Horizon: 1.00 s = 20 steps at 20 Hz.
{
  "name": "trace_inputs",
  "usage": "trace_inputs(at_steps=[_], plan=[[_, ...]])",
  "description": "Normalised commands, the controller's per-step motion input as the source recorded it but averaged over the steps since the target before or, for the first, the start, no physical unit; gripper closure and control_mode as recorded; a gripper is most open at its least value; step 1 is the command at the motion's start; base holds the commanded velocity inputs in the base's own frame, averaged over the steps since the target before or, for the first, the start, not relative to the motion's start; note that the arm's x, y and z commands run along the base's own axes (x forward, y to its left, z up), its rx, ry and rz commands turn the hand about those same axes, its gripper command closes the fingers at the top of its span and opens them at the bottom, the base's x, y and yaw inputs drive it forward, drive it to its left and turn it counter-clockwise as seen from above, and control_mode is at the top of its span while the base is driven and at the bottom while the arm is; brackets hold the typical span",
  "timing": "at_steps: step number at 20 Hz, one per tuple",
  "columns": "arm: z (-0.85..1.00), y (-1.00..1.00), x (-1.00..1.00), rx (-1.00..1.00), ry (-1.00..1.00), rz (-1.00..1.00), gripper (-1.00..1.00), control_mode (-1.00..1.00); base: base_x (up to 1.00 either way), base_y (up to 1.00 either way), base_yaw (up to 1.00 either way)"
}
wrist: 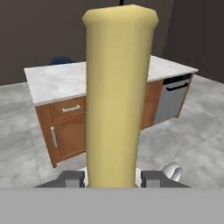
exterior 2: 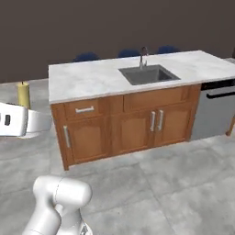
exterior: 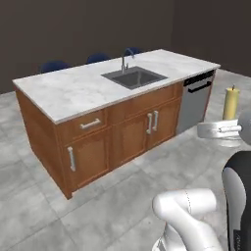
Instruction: Get the candle and the wine from the cabinet and move them to the dining counter.
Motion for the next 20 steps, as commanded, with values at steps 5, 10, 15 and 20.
trace_inputs(at_steps=[5,10,15,20], plan=[[0.00,0.00,0.00,0.00,0.00,0.00,1.00,1.00,0.06,0.02,0.98],[0.00,0.00,0.00,0.00,0.00,0.00,1.00,1.00,0.62,0.78,0.19],[0.00,0.00,0.00,0.00,0.00,0.00,1.00,1.00,1.00,1.00,-0.16],[0.00,0.00,0.00,0.00,0.00,0.00,1.00,1.00,1.00,1.00,-0.20]])
